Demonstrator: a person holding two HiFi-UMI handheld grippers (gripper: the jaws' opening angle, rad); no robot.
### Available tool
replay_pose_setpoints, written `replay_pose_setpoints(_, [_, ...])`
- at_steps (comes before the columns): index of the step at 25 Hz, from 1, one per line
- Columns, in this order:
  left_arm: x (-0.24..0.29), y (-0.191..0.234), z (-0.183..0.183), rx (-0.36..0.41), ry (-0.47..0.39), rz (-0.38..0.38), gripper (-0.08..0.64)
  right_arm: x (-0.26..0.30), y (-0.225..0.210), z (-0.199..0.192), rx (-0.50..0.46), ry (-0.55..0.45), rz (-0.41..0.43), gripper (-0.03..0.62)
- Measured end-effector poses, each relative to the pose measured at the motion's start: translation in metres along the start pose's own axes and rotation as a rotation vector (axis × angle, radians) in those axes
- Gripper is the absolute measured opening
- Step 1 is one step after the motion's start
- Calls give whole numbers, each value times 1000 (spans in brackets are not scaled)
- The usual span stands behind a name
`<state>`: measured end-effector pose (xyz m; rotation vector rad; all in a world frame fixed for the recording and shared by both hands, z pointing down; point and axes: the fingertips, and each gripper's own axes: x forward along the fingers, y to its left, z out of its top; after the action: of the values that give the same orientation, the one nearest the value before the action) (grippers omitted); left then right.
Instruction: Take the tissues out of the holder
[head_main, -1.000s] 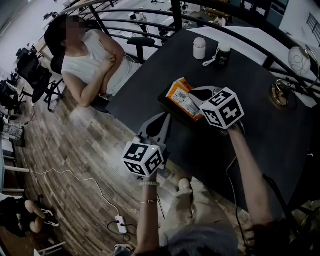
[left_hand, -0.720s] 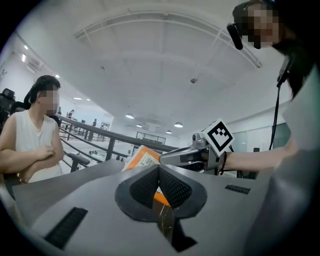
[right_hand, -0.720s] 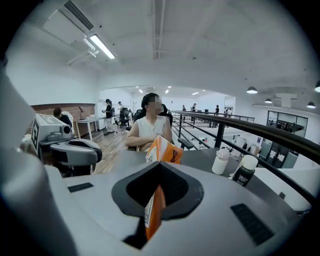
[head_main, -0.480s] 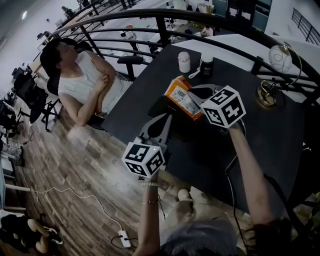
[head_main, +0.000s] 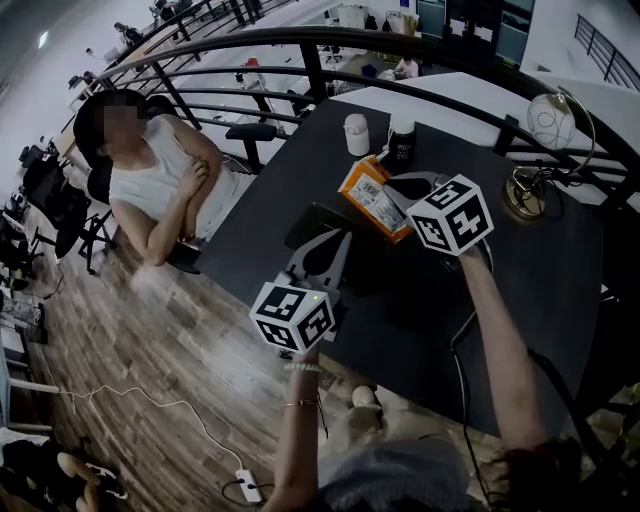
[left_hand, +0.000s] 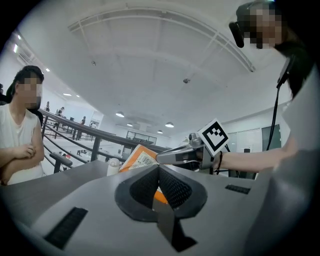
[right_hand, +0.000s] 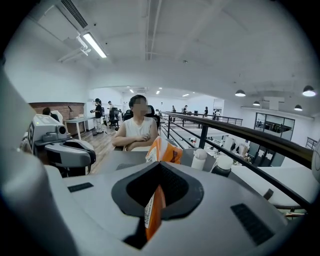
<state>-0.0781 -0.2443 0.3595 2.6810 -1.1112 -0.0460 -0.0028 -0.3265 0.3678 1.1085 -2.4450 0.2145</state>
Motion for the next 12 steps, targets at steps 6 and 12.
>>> replay_pose_setpoints(6, [21,0,-4,-10,17,-15,8,8,-22,-13,26,24,-10,14])
replay_pose_setpoints(12, [40,1,-8,-12,39,-19,8,20,-39,-33,53,56,-8,14])
